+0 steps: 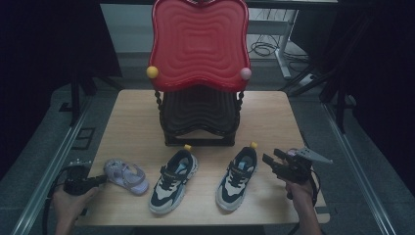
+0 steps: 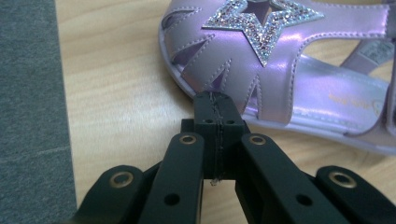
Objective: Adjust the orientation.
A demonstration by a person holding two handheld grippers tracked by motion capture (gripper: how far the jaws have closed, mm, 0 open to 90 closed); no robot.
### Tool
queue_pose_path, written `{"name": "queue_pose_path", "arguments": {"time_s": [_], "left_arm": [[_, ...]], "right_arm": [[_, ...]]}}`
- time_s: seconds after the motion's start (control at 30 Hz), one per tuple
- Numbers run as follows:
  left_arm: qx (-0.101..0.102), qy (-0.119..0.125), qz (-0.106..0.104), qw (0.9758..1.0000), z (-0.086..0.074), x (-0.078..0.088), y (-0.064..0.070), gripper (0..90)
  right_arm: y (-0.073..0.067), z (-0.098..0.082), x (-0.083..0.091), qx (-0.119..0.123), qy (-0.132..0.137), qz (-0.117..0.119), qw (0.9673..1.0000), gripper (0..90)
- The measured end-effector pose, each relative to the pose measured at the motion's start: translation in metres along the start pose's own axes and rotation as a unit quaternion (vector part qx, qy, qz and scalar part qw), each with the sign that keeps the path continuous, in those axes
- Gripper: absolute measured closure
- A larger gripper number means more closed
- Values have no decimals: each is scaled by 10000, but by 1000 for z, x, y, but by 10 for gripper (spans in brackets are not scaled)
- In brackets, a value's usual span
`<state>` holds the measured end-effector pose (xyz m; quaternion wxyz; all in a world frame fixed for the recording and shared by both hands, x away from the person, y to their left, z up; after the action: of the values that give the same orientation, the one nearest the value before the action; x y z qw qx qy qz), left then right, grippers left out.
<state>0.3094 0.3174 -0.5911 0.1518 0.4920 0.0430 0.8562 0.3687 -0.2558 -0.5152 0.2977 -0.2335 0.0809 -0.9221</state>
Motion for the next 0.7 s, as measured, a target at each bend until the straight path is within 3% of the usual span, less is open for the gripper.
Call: {"name": "queue_pose_path", "arguments": {"time_s": [0.27,0.47,0.7], "left_arm": [[10,5,-66,10000,14,-9,-2,894],[-151,-45,-90,9998,31,-19,0,895],[-393,-25,-261,9989,53,-28,12,896]], "right_arm": [[2,0,0,-32,2,-25,10000,363],[1,-1,0,8,-27,-17,10000,363],[2,-1,1,-6,-32,-33,10000,363]]}}
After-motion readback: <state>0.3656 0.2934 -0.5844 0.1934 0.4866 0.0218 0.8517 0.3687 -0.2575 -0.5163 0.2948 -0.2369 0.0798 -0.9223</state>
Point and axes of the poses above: each handheld gripper's, and its own axes: x roughly backward along the jaws, z roughly out of its top, y roughly to its right, the point moved 9 cm from there along -x, roughly forward along the jaws, and after that the axes turned 2 degrees about -y, right-handed, at the moved point
